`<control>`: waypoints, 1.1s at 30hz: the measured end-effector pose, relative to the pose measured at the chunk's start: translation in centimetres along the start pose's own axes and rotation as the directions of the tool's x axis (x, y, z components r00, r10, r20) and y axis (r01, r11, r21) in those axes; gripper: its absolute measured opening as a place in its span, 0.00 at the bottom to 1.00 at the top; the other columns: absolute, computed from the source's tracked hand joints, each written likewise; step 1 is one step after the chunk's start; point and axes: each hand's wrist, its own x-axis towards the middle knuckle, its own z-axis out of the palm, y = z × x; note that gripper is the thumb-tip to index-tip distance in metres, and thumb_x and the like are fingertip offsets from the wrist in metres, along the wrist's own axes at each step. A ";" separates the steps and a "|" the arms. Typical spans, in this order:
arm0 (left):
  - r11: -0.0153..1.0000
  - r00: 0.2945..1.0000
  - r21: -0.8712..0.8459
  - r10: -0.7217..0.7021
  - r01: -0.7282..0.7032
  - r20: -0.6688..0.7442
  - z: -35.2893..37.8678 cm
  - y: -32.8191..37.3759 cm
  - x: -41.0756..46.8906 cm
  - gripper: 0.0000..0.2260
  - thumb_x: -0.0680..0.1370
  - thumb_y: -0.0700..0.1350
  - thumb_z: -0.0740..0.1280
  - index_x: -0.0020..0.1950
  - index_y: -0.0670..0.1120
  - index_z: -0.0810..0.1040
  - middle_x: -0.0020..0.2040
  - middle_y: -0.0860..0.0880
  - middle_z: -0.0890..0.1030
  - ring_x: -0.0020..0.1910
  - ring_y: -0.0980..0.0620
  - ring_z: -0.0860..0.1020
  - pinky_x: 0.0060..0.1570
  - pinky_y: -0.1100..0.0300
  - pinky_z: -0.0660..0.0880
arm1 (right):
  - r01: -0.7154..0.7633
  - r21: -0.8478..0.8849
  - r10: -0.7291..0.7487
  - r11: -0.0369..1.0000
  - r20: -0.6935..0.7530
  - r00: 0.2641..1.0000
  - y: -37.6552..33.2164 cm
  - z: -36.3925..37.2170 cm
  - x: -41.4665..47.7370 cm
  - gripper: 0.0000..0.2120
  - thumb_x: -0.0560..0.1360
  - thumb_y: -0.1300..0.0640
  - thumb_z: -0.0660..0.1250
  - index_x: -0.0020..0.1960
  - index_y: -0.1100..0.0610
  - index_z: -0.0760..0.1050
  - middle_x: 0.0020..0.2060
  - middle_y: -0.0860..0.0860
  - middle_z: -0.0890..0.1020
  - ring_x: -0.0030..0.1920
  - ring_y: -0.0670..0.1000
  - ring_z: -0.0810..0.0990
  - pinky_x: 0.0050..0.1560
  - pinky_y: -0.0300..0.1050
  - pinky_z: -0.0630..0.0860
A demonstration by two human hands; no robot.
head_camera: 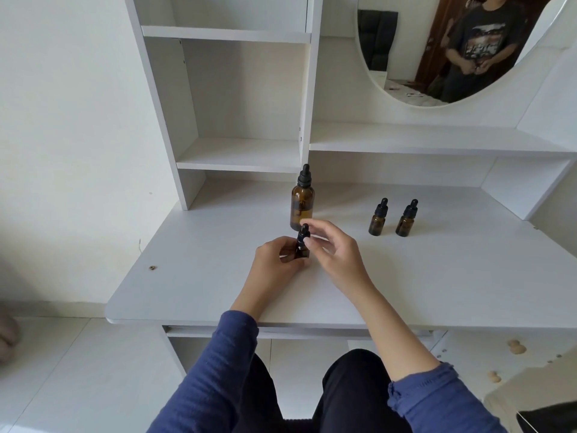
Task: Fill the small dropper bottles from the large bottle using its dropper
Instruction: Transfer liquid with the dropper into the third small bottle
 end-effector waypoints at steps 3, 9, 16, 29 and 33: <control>1.000 1.000 0.000 -0.007 0.007 -0.014 0.0 0.0 0.0 0.08 0.70 0.38 0.73 0.48 0.42 0.80 0.40 0.52 0.81 0.39 0.62 0.79 0.40 0.76 0.73 | 0.032 -0.048 -0.034 0.998 -0.048 0.998 0.2 0.5 0.1 0.12 0.72 0.66 0.68 0.55 0.59 0.78 0.48 0.52 0.83 0.48 0.44 0.81 0.55 0.36 0.76; 0.999 0.999 0.025 0.032 -0.031 -0.038 0.2 0.5 -0.2 0.07 0.69 0.37 0.73 0.44 0.45 0.78 0.36 0.56 0.79 0.34 0.69 0.77 0.38 0.77 0.72 | 0.113 -0.229 -0.142 0.967 -0.115 0.983 0.0 0.8 0.4 0.09 0.69 0.64 0.72 0.49 0.61 0.78 0.40 0.48 0.81 0.40 0.43 0.78 0.46 0.27 0.73; 0.983 0.995 0.158 0.096 -0.095 0.000 0.5 0.5 -0.6 0.11 0.73 0.41 0.68 0.55 0.44 0.77 0.51 0.49 0.81 0.50 0.54 0.78 0.52 0.65 0.75 | 0.093 -0.234 -0.146 0.968 -0.220 0.964 -0.1 1.2 -0.1 0.08 0.72 0.64 0.69 0.51 0.60 0.76 0.41 0.46 0.79 0.41 0.35 0.77 0.46 0.26 0.73; 0.722 0.997 0.692 -0.045 -0.014 0.066 0.8 -1.0 2.3 0.24 0.82 0.49 0.49 0.76 0.41 0.53 0.77 0.44 0.54 0.76 0.48 0.51 0.75 0.55 0.45 | 0.099 -0.066 -0.119 0.993 -0.531 0.839 -4.3 -4.6 7.6 0.07 0.74 0.62 0.67 0.52 0.62 0.75 0.44 0.51 0.80 0.43 0.43 0.79 0.46 0.30 0.75; 0.705 0.993 0.709 -0.082 -0.004 0.088 -0.1 -1.4 4.6 0.23 0.82 0.48 0.47 0.76 0.42 0.52 0.77 0.45 0.53 0.77 0.49 0.49 0.75 0.55 0.44 | 0.154 -0.083 -0.174 0.985 -0.552 0.816 -6.3 -4.5 11.8 0.08 0.74 0.63 0.66 0.53 0.63 0.75 0.46 0.54 0.81 0.43 0.40 0.78 0.46 0.29 0.76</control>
